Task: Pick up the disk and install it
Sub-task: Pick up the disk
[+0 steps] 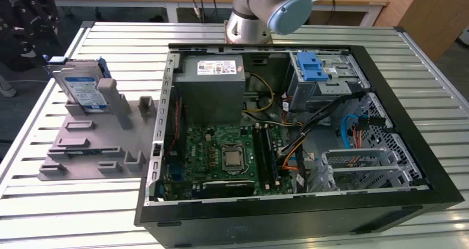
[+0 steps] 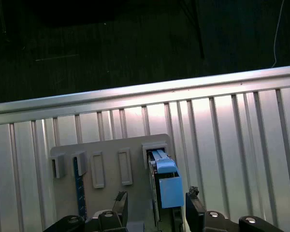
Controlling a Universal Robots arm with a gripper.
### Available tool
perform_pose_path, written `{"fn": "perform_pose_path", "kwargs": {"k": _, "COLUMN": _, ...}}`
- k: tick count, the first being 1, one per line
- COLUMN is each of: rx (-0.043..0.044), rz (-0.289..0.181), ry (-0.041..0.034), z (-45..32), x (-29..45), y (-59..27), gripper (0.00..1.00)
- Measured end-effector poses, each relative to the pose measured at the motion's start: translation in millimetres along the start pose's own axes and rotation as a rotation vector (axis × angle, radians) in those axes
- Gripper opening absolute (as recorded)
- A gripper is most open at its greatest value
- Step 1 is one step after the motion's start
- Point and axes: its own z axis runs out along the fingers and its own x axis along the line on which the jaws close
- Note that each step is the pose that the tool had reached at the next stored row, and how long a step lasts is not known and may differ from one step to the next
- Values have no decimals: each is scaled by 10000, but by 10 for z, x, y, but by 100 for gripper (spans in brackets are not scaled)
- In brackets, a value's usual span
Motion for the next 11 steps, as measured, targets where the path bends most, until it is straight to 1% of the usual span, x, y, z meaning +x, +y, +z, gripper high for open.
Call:
{"fn": "perform_pose_path", "kwargs": {"k": 3, "rx": 183, "rz": 0, "ry": -27, "z": 22, "x": -4, "y": 6, "gripper": 59}}
{"fn": "perform_pose_path", "kwargs": {"k": 4, "rx": 194, "rz": -1, "ry": -30, "z": 39, "x": -5, "y": 4, "gripper": 59}}
{"fn": "perform_pose_path", "kwargs": {"k": 11, "rx": 192, "rz": 0, "ry": -28, "z": 138, "x": -15, "y": 13, "gripper": 59}}
